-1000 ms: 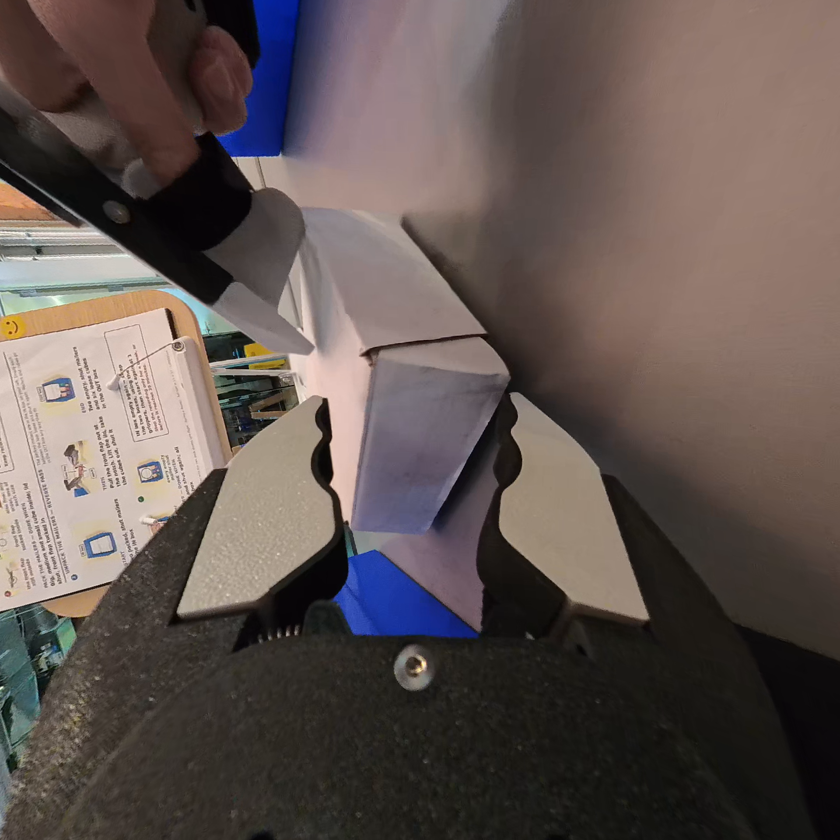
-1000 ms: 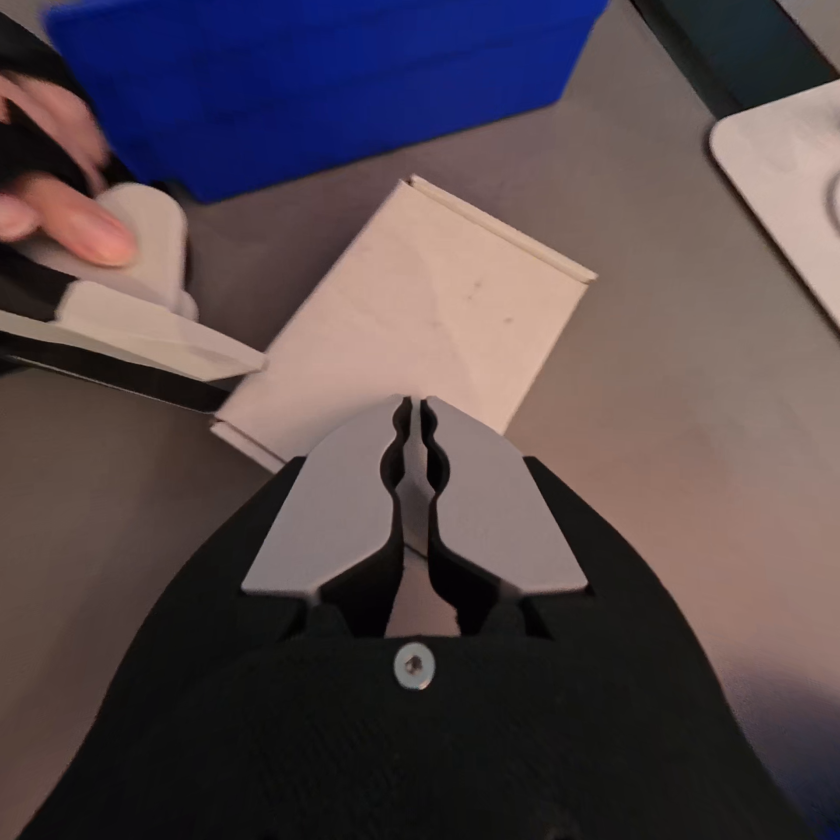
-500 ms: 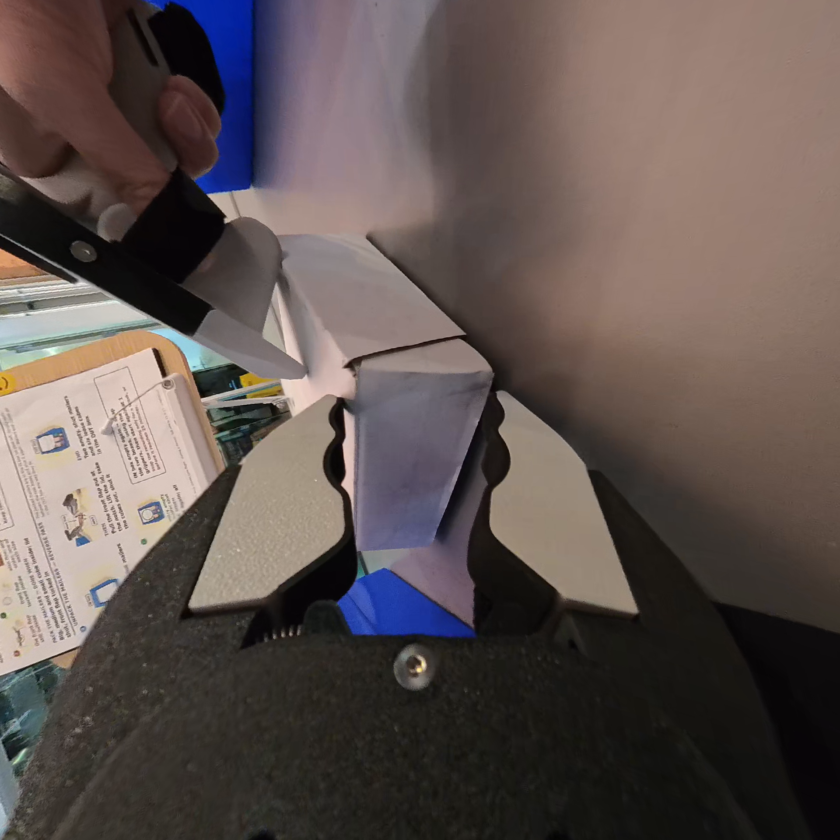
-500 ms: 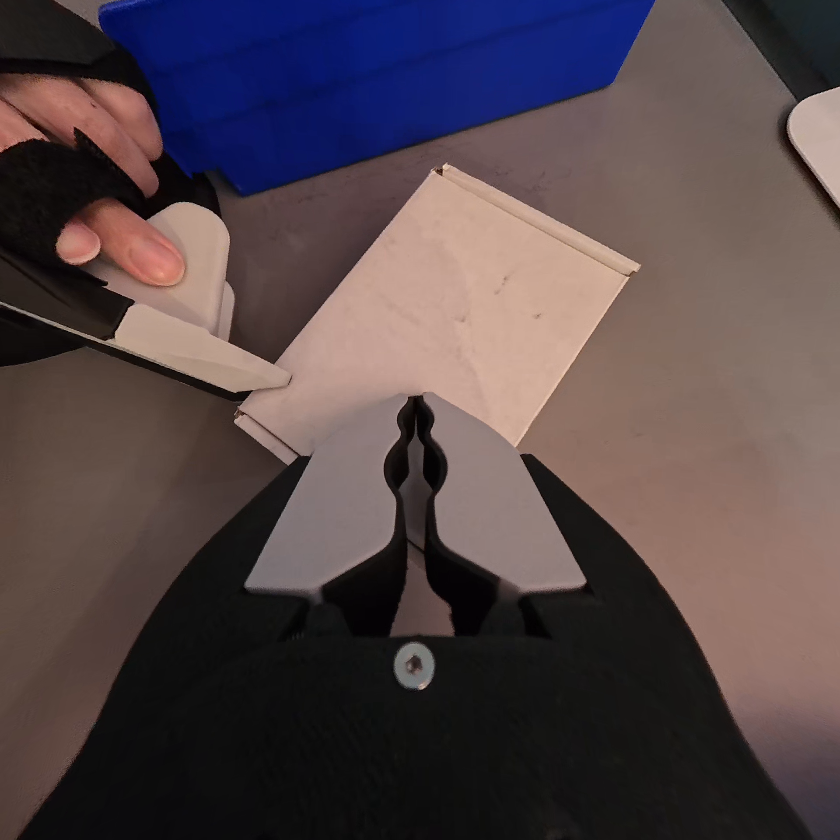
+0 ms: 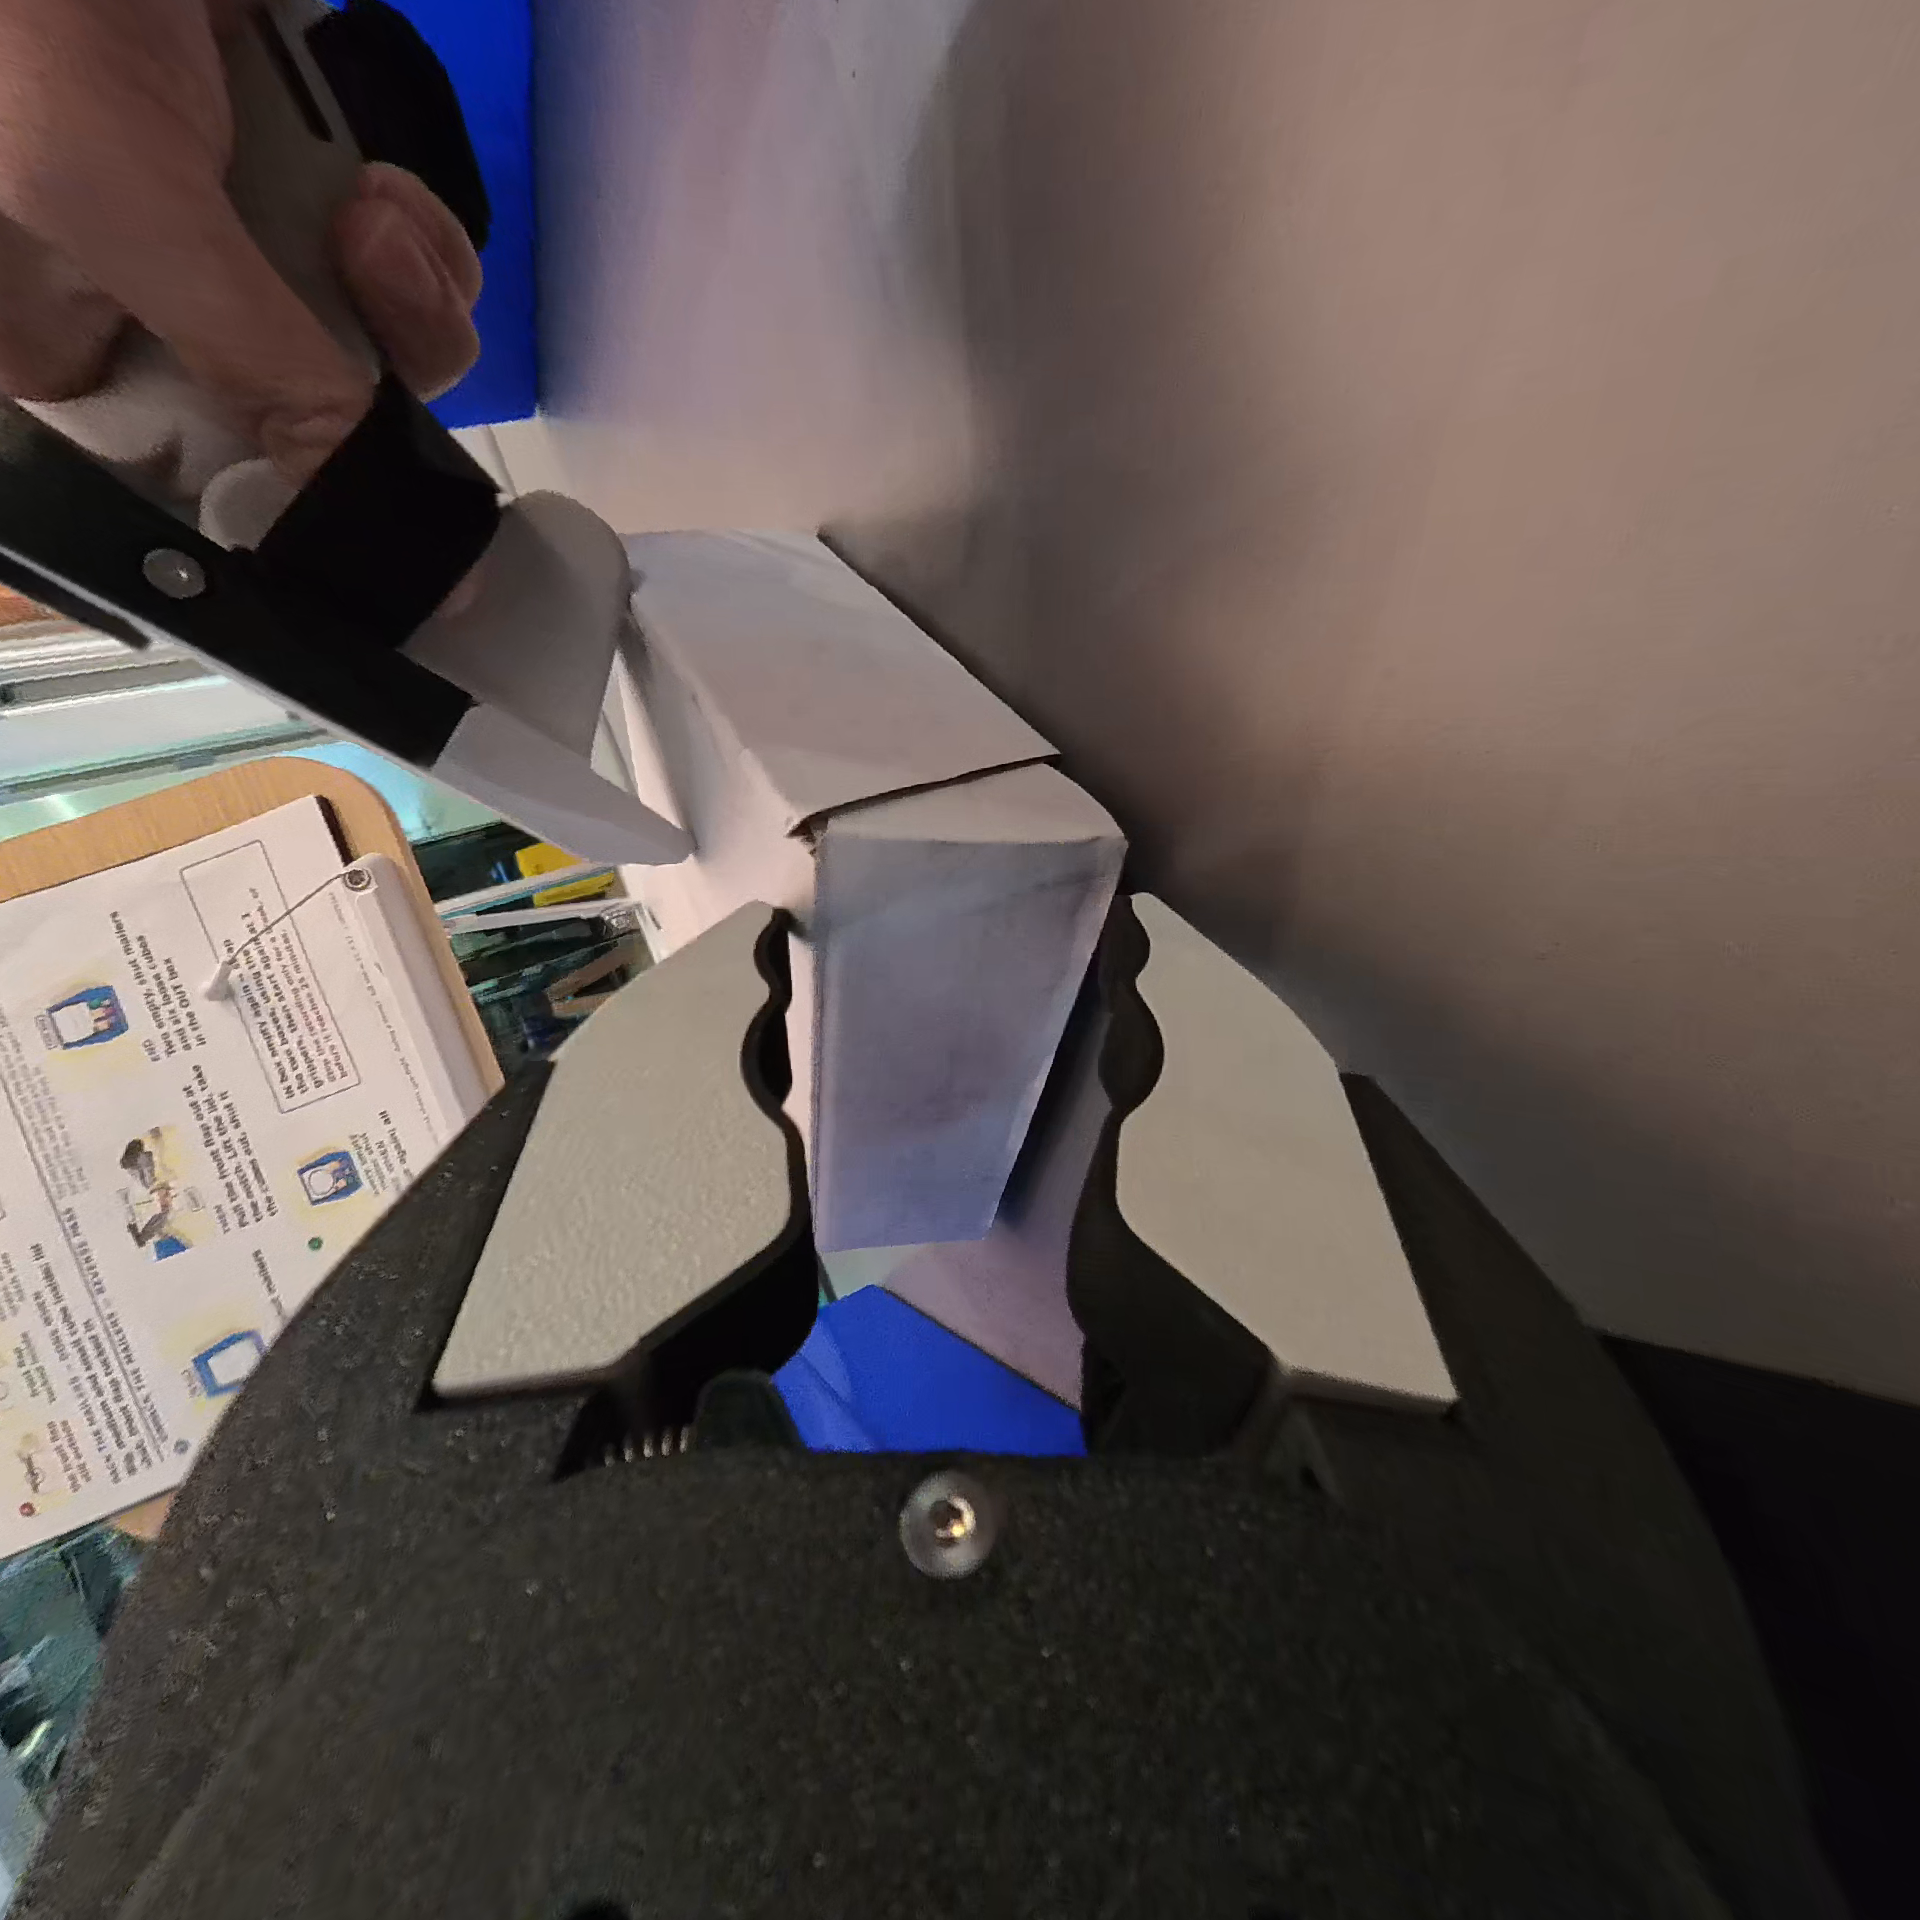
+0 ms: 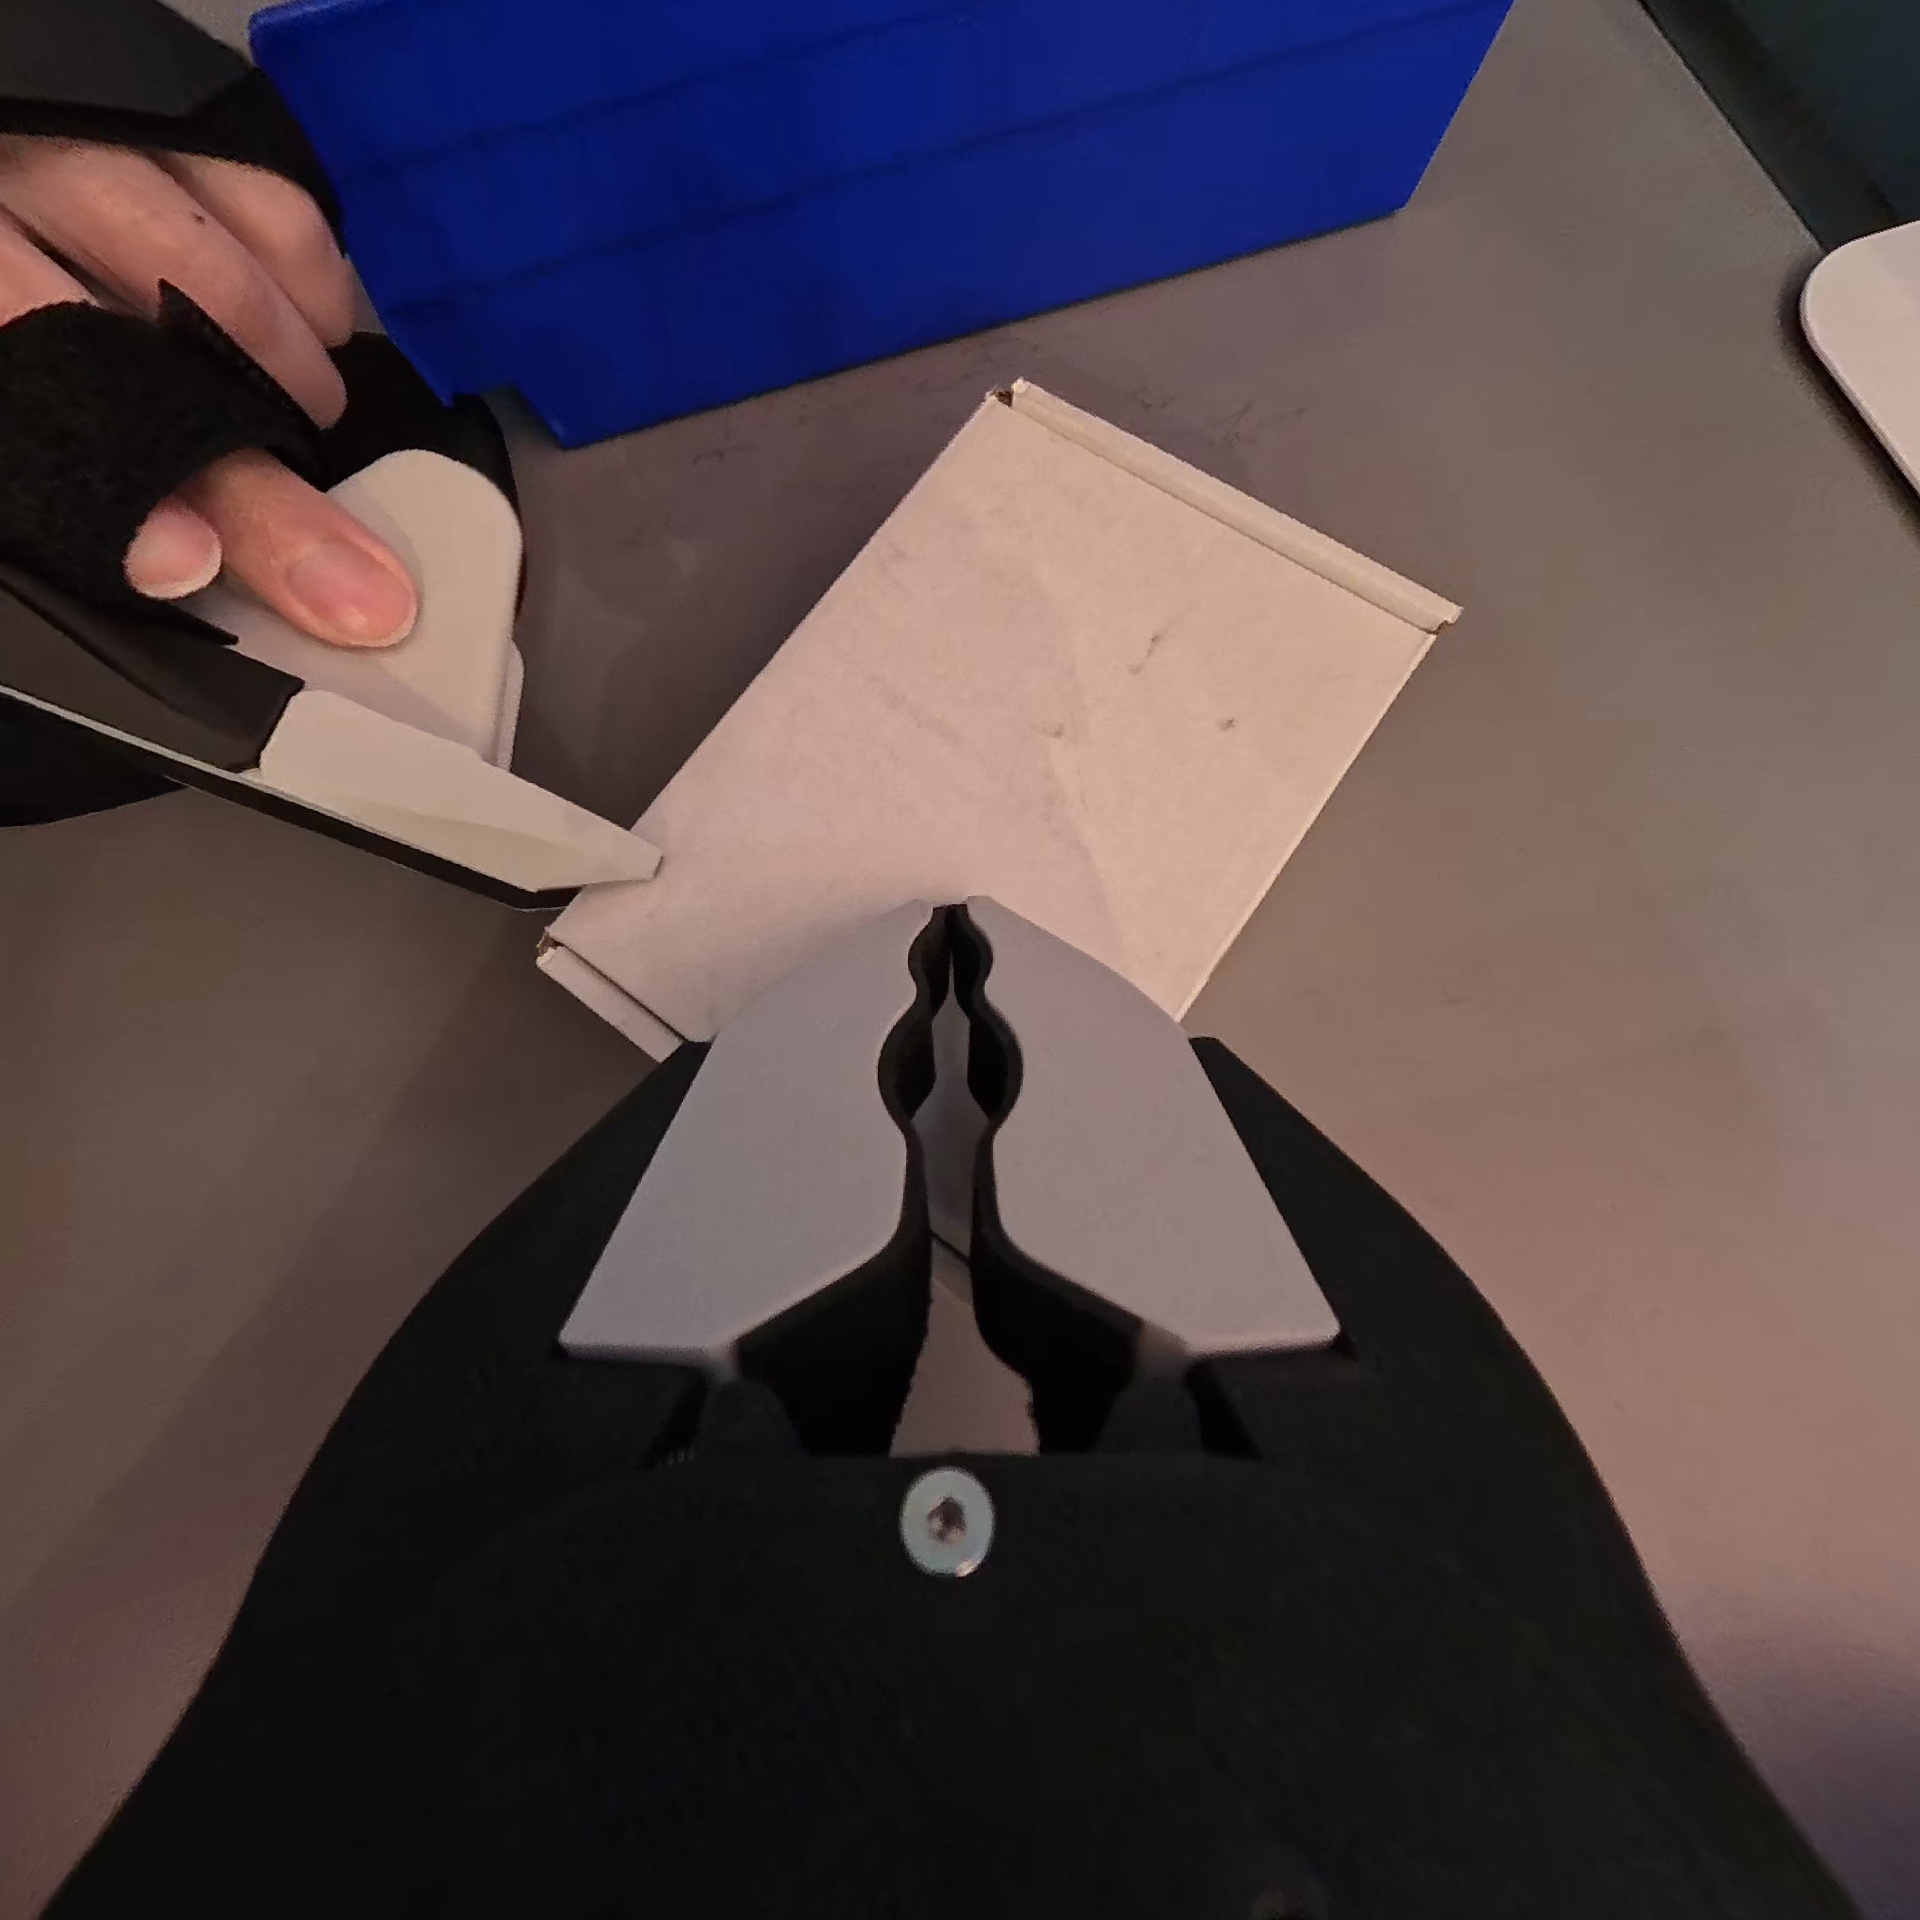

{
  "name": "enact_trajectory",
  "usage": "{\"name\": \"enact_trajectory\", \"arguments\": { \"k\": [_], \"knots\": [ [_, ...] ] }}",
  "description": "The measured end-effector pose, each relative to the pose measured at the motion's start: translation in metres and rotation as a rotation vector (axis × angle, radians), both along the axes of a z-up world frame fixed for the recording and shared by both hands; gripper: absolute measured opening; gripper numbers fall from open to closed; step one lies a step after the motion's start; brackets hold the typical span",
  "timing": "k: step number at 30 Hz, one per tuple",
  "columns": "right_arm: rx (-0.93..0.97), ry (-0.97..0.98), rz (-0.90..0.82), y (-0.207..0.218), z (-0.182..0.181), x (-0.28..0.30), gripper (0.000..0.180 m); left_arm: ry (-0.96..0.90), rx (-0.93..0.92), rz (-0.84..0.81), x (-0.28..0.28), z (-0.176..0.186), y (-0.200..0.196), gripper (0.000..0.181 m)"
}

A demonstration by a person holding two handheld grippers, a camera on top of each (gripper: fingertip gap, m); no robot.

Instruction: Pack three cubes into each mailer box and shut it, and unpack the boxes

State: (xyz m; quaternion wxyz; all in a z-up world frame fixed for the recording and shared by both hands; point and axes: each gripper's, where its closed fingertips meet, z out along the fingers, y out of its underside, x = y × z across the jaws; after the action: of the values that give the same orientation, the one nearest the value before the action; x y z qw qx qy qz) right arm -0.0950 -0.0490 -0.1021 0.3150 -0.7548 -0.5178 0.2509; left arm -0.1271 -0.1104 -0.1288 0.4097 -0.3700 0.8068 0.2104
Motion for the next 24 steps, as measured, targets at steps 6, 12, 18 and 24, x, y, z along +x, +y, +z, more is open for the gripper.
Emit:
{"name": "enact_trajectory", "arguments": {
  "k": [6,12,18,24],
  "knots": [
    [0.002,-0.004,-0.001,0.000,0.000,0.000,0.002,-0.110,0.017,0.093,0.004,0.012,-0.013,0.083],
    [0.018,-0.010,-0.009,0.000,0.000,0.000,0.002,-0.066,0.072,0.118,0.016,0.006,-0.013,0.077],
    [0.030,-0.020,-0.008,0.000,0.000,0.001,0.002,-0.040,0.072,0.183,0.012,0.003,-0.005,0.070],
    [0.028,-0.021,-0.004,0.000,0.000,0.001,0.002,0.005,0.141,0.161,0.011,-0.001,-0.009,0.060]
  ]
}}
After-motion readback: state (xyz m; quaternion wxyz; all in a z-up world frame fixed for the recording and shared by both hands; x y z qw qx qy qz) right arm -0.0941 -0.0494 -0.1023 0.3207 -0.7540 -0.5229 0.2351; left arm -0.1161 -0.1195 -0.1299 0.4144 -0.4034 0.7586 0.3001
